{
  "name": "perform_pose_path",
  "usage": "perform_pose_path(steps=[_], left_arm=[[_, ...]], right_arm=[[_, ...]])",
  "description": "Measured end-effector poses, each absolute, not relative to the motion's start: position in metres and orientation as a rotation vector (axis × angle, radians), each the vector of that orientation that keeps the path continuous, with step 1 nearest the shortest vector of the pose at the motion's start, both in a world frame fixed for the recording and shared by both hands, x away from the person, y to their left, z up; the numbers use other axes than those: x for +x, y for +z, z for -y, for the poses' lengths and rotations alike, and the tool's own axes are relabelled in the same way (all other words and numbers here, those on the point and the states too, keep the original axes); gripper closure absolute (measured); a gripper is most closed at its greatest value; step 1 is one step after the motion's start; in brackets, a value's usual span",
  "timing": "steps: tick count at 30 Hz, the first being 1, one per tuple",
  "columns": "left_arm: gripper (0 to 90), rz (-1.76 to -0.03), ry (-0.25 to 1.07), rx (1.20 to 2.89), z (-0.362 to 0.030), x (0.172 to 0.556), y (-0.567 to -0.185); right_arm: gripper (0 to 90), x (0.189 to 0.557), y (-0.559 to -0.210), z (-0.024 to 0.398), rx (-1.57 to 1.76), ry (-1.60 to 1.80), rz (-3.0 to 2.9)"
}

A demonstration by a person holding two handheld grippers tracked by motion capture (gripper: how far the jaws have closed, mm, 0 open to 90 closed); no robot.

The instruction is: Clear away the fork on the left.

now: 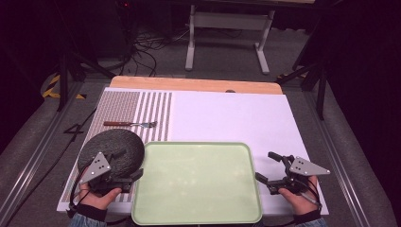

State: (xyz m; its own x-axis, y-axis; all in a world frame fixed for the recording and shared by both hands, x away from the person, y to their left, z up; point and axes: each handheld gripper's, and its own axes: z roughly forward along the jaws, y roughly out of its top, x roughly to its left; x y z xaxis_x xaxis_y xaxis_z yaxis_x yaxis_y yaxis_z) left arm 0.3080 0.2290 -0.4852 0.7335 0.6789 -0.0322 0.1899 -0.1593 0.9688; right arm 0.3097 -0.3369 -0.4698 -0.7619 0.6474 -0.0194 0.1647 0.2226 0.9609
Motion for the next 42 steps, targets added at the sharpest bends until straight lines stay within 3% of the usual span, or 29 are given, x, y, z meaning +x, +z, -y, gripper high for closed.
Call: perform_pose_path(steps=[19, 42], left_arm=[[6.5, -0.666, 0.46, 1.773, -0.228, 0.315, -0.476], [16.1, -0.612, 0.443, 1.992, -0.247, 0.378, -0.427]], right_arm=[[5.6, 0.311, -0.47, 0.34, 0.762, 1.575, -2.05], [7.0, 0.316, -0.471, 0.341, 0.761, 1.579, -2.063]])
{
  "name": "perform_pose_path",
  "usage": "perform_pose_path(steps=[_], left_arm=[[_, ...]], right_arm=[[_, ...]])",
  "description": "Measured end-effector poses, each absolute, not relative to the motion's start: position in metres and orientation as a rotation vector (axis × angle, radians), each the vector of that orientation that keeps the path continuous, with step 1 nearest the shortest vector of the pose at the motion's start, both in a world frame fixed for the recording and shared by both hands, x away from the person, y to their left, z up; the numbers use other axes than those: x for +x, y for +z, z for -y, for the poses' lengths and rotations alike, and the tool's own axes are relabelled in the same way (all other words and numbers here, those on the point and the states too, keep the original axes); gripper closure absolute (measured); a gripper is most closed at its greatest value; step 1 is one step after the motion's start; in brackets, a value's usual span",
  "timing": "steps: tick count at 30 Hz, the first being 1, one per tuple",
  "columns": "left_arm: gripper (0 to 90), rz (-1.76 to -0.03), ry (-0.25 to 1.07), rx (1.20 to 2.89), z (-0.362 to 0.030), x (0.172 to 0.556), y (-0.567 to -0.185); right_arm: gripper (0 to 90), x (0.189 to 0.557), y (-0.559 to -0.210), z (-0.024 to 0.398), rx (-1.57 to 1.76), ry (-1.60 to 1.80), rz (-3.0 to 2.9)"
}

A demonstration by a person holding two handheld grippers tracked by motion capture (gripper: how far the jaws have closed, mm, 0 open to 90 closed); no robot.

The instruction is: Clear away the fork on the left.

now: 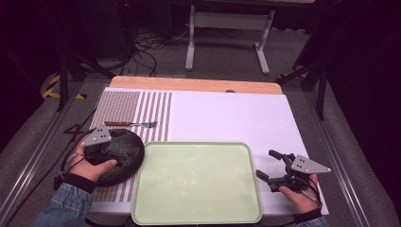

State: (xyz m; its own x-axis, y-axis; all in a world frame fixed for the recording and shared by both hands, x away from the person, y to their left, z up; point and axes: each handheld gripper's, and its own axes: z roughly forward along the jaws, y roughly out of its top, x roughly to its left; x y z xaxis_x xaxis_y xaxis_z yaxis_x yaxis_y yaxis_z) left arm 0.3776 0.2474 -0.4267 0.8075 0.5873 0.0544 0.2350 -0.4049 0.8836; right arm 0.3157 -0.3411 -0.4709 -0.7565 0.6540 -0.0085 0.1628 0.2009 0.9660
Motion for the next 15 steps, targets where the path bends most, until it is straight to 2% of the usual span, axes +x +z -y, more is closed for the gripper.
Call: perform_pose_path(steps=[6, 15], left_arm=[[19.4, -0.61, 0.437, 2.047, -0.249, 0.392, -0.417], [15.2, -0.646, 0.432, 2.113, -0.255, 0.42, -0.404]], right_arm=[[7.0, 0.316, -0.471, 0.341, 0.76, 1.581, -2.067], [7.0, 0.316, -0.471, 0.342, 0.761, 1.583, -2.062]])
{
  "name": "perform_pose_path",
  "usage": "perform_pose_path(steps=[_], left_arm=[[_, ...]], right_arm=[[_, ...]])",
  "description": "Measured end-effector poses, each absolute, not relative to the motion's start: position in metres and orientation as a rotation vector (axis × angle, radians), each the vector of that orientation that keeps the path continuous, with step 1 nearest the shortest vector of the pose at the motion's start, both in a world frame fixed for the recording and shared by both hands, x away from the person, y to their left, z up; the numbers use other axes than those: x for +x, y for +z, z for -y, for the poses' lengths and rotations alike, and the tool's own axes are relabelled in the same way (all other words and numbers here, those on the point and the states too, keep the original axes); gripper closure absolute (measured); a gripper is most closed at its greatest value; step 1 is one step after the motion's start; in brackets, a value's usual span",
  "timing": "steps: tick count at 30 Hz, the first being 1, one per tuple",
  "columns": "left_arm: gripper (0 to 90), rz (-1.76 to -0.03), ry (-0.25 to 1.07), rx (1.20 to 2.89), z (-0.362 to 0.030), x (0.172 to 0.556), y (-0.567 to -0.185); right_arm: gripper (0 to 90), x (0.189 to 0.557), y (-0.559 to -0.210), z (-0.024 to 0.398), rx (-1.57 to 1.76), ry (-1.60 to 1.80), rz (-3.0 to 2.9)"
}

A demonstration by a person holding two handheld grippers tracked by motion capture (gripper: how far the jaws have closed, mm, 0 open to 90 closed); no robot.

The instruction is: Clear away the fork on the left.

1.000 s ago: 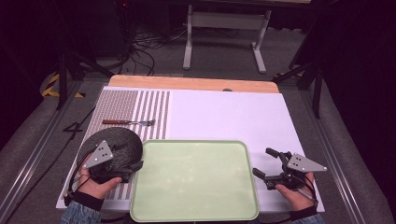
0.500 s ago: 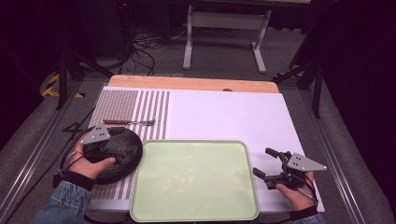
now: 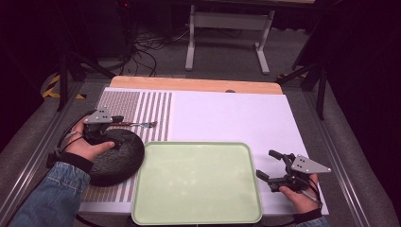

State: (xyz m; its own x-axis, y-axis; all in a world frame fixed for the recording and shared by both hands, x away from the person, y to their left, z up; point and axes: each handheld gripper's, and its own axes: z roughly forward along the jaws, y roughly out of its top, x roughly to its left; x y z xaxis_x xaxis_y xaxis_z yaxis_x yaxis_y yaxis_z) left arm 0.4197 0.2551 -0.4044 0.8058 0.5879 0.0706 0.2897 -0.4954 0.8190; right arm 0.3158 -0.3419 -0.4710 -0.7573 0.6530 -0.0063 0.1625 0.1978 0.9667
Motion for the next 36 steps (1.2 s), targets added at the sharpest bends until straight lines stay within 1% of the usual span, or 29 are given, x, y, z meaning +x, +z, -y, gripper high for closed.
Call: perform_pose_path(steps=[3, 10, 23, 28, 31, 36], left_arm=[[13.6, -0.656, 0.437, 2.139, -0.257, 0.429, -0.402], [13.5, -0.668, 0.47, 2.19, -0.259, 0.446, -0.399], [16.5, -0.649, 0.504, 2.32, -0.259, 0.475, -0.405], [16.3, -0.661, 0.511, 2.328, -0.261, 0.483, -0.407], [19.1, -0.663, 0.534, 2.349, -0.263, 0.488, -0.411], [19.4, -0.682, 0.539, 2.353, -0.267, 0.496, -0.416]], right_arm=[[7.1, 0.316, -0.471, 0.343, 0.761, 1.583, -2.063], [7.1, 0.316, -0.472, 0.343, 0.763, 1.582, -2.07], [7.2, 0.316, -0.472, 0.343, 0.761, 1.588, -2.07], [7.2, 0.316, -0.472, 0.343, 0.762, 1.59, -2.069], [7.2, 0.315, -0.472, 0.343, 0.762, 1.592, -2.066], [7.3, 0.315, -0.472, 0.343, 0.762, 1.589, -2.07]])
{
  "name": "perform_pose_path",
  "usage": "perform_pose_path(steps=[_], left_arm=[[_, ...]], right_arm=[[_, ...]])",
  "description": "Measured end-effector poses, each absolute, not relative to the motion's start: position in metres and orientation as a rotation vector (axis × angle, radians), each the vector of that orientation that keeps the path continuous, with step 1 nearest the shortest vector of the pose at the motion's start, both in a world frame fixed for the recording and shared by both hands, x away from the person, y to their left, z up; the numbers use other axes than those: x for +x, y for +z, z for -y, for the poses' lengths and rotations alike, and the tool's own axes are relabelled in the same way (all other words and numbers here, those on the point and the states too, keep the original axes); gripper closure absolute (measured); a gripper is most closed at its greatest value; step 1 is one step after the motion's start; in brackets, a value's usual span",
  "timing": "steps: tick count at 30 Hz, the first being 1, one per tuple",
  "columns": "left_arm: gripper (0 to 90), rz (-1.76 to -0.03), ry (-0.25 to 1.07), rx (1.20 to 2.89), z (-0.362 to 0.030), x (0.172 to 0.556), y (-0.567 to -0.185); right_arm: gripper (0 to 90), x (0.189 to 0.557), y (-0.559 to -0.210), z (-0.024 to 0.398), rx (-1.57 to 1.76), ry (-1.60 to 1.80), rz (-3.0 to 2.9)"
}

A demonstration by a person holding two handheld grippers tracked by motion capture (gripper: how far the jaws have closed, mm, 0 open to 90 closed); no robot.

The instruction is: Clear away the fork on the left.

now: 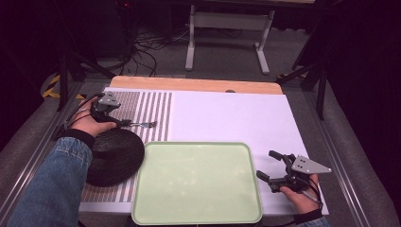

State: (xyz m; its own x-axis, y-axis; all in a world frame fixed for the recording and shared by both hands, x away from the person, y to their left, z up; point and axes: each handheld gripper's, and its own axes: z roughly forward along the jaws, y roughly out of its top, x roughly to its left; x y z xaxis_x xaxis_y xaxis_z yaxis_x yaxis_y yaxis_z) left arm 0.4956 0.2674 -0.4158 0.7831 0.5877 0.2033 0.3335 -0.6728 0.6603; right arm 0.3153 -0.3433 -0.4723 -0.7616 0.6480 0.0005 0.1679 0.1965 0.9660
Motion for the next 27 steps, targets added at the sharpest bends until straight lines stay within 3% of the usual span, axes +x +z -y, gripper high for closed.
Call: perform_pose_path(steps=[10, 27], left_arm=[[20.0, -0.679, 0.516, 2.415, -0.265, 0.509, -0.425], [29.8, -0.691, 0.465, 2.497, -0.266, 0.526, -0.442]], right_arm=[[7.4, 0.315, -0.472, 0.342, 0.755, 1.591, -2.073], [7.2, 0.313, -0.473, 0.343, 0.761, 1.6, -2.07]])
